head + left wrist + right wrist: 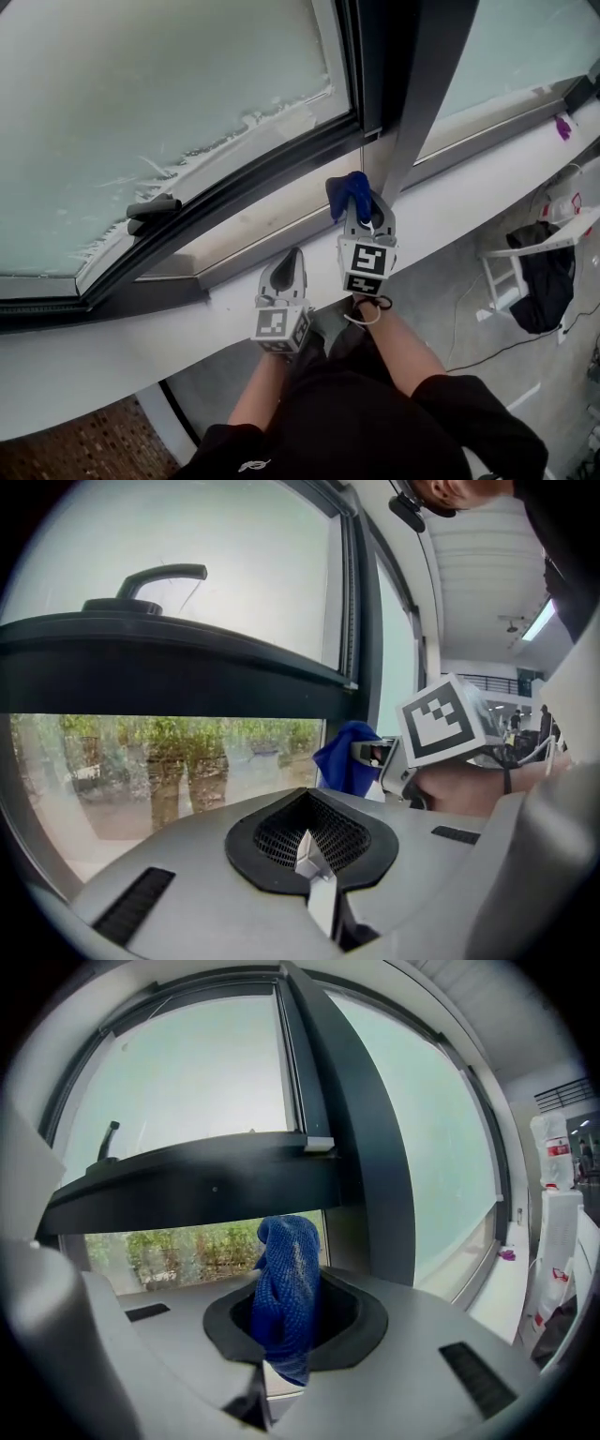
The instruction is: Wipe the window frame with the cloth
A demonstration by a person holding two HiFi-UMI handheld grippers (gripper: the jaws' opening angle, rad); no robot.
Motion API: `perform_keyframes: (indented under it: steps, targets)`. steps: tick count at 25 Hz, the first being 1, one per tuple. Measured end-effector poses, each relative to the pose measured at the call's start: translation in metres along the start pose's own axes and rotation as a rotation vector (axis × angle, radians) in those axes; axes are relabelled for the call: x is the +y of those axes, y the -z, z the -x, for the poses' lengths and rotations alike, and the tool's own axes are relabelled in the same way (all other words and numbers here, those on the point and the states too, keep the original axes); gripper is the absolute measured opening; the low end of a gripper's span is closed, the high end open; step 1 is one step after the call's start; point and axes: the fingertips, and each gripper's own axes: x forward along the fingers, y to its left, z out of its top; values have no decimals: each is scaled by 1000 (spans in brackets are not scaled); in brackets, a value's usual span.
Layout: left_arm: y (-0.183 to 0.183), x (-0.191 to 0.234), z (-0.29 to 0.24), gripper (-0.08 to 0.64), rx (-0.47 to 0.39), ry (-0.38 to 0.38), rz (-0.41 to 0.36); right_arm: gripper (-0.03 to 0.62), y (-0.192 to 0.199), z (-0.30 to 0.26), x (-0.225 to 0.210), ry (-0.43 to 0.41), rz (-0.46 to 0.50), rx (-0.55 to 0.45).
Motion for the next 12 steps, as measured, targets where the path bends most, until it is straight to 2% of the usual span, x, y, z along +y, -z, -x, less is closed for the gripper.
perform_keyframes:
  steps: [2,6,12]
  targets:
    - [-3,7,-1,5,-5,-1,-8,37,-1,-15,-4,33,-33,-7]
    - [-3,19,-10,5,14,14,-30,37,-18,-40,-2,62,-158,-28]
    - [-8,29,-22,5,6,16,-34,37,-27,-68,-9,105,-190,-58]
